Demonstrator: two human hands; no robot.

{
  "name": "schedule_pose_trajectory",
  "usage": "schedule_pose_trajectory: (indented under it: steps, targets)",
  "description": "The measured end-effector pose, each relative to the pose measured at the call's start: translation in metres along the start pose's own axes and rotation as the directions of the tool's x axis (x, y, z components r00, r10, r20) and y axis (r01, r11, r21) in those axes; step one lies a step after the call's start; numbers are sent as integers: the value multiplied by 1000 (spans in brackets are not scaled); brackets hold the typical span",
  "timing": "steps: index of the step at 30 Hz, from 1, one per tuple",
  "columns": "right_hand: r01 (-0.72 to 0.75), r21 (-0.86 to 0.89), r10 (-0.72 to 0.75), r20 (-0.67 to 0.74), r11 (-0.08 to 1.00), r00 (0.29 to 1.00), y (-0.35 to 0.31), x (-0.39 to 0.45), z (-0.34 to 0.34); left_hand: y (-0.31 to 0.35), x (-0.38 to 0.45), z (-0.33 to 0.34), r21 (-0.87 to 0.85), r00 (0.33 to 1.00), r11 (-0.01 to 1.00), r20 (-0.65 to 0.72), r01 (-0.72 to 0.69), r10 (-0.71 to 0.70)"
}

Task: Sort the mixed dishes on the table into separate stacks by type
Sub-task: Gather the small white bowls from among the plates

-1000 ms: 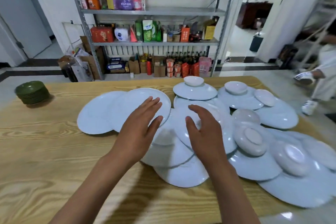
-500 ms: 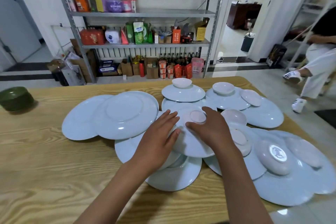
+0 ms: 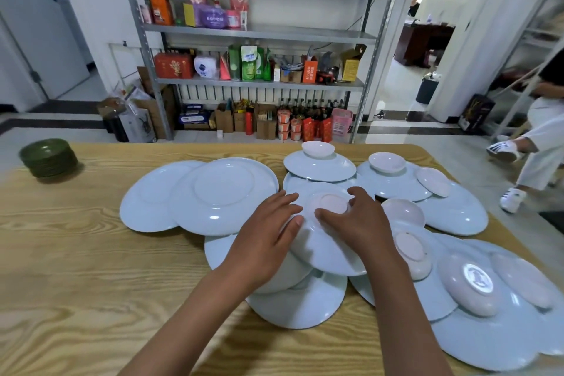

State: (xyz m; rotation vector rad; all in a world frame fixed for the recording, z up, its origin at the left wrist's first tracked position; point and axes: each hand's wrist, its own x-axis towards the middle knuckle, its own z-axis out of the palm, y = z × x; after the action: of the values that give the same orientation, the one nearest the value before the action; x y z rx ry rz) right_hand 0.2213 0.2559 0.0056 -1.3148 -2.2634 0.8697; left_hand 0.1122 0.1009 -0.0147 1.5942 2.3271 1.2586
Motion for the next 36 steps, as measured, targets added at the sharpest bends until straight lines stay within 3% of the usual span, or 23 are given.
schedule_pose_trajectory:
  steps: [14,22,27,29,32,34,36]
  targets:
    - [29,97,-28,-14,995,1000,-16,4,15,-12,1,-9,1,998,1000,-46,29,-29]
    - [79,312,-43,-120,947,992,-27,3,26,-20,0,-12,-26,995,996,-49,81,-82]
    - [90,596,-52,-80,798,995,-43,-4,31,-21,1,-18,-203,964,955,-109,218,-243]
    - [94,707,-94,-39,701,995,-53,-9,35,-20,3,-24,-385,926,874,-108,296,-361]
    - [83,829,-215,45,553,976,-75,-18,44,-21,2,-43,-695,872,630,-9,346,-489]
    - [102,851,-291,61,516,955,-89,-23,53,-22,-3,-59,-812,850,482,33,330,-525]
    - [128,841,-354,79,525,932,-103,-30,65,-30,-12,-75,-866,827,410,7,286,-562]
